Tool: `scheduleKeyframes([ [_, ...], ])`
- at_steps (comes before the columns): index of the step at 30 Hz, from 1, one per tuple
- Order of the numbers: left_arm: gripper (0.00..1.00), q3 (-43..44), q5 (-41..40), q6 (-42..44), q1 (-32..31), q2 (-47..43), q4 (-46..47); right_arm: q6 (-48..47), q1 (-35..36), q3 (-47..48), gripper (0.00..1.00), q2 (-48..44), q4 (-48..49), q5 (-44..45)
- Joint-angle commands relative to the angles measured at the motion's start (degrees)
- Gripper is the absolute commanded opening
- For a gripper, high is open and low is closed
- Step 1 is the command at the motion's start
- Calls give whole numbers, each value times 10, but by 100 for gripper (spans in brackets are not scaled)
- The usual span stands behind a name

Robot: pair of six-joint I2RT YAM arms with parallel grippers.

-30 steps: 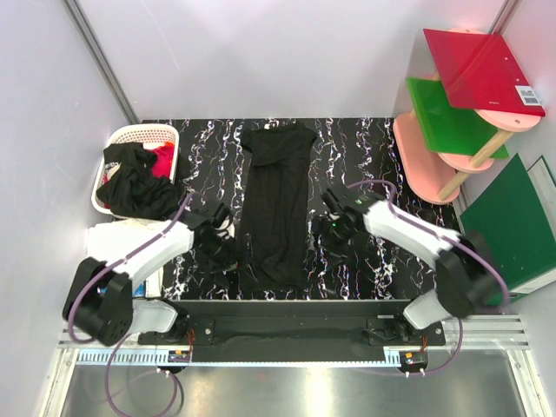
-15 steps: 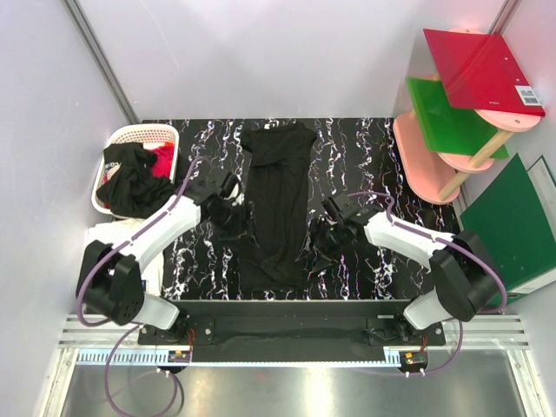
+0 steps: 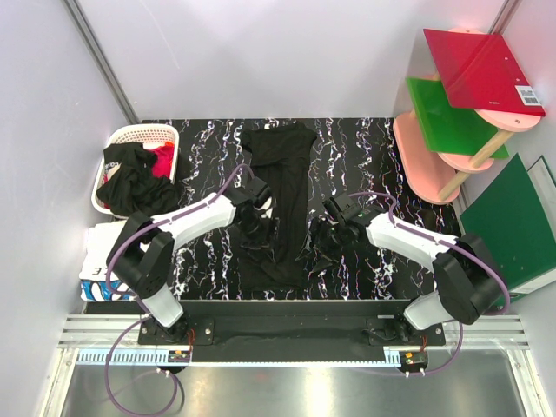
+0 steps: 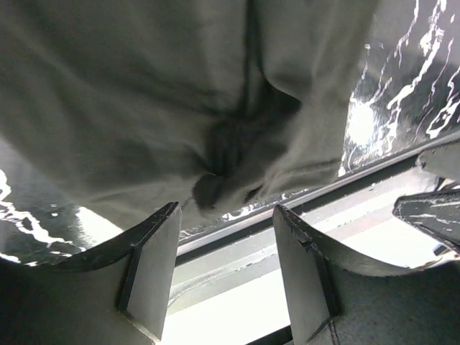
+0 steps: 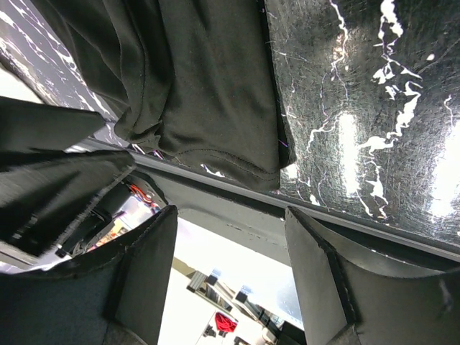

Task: Fold and stack the t-shirts
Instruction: Grab the bottom of the folded rectangular tshirt with both arms

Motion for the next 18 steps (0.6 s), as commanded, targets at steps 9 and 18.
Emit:
scheduleKeyframes([
  [9,8,-3,2,-14,-34,38,24,-11,4,3,70,-13,-17,12],
  [18,0,9,25,-48,-35,-29,-69,-24,3,8,70,-1,-23,7],
])
